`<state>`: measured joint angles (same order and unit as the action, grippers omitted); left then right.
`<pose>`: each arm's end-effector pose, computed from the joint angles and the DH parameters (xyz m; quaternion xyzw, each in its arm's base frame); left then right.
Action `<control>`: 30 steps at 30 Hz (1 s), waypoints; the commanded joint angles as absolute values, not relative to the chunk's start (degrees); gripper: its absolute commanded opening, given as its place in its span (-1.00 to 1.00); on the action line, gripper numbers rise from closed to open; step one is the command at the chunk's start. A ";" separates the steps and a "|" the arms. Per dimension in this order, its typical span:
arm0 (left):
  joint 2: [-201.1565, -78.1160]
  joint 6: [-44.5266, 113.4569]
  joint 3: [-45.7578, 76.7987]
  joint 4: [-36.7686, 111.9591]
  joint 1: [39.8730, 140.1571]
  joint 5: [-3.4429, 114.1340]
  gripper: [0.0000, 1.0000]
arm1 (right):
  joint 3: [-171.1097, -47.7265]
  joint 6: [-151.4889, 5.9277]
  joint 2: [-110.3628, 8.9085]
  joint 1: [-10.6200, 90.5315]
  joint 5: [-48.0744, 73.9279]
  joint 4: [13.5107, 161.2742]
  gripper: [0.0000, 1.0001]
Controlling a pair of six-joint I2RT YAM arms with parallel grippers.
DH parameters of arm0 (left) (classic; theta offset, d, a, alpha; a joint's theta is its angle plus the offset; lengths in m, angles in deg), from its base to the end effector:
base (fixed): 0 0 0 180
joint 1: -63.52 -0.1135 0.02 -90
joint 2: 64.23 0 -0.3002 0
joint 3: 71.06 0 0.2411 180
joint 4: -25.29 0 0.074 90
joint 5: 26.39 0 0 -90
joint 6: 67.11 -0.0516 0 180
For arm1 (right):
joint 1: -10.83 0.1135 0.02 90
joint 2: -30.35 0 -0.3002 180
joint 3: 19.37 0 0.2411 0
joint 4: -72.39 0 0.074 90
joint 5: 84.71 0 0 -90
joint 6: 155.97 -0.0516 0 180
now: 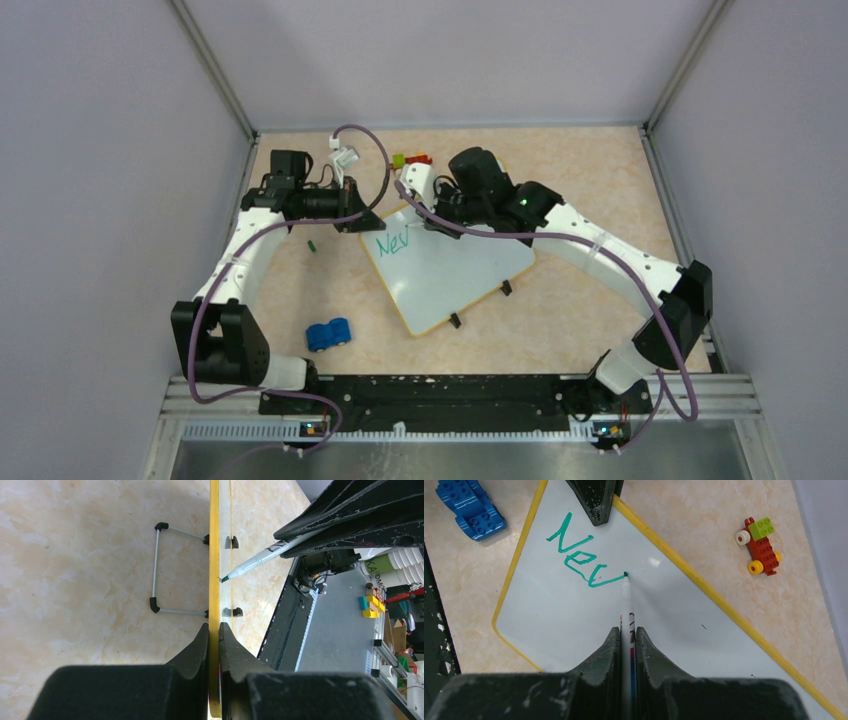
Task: Write a sentence on the whiteboard
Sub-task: Write on the whiteboard at the whiteboard stand.
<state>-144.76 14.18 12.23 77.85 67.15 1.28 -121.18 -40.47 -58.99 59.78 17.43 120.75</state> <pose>0.2712 -0.0630 0.3464 0.2632 0.7798 -0.4725 0.3153 0.2235 0.2732 0.3928 -0.5740 0.6761 0.1841 0.4237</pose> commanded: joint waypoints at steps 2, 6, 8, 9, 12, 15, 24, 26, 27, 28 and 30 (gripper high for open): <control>-144.47 13.60 12.50 77.32 67.12 -0.19 -1.00 | -120.18 -39.88 -58.69 59.52 17.76 120.94 -1.00; -144.42 13.62 12.45 77.32 67.12 -0.29 -1.00 | -118.18 -39.87 -57.64 59.54 18.01 121.12 -1.00; -144.44 13.57 12.52 77.32 67.12 -0.27 -1.00 | -117.57 -39.96 -57.10 59.52 18.27 121.21 -1.00; -144.50 13.59 12.46 77.32 67.12 -0.29 -1.00 | -117.24 -40.06 -56.94 59.52 18.36 121.19 -1.00; -144.47 13.49 12.37 77.32 67.12 -0.23 -1.00 | -116.40 -40.12 -56.38 59.54 18.12 121.01 -1.00; -144.42 13.49 12.32 77.32 67.12 -0.26 -1.00 | -116.54 -39.99 -56.30 59.54 17.24 120.73 -1.00; -144.25 13.36 12.12 77.32 67.12 -0.07 -1.00 | -120.92 -39.43 -57.77 58.31 15.31 120.71 -1.00; -144.26 13.43 12.15 77.32 67.12 -0.01 -1.00 | -122.08 -39.27 -58.24 57.97 15.37 120.75 -1.00; -144.29 13.41 12.14 77.24 67.12 -0.05 -1.00 | -122.56 -39.06 -58.38 57.96 15.32 120.84 -1.00; -144.28 13.44 12.13 77.23 67.12 -0.11 -1.00 | -122.96 -38.87 -58.60 57.94 15.31 121.00 -1.00; -144.22 13.55 12.10 77.18 67.12 -0.15 -1.00 | -123.70 -38.81 -58.93 57.95 15.51 121.21 -1.00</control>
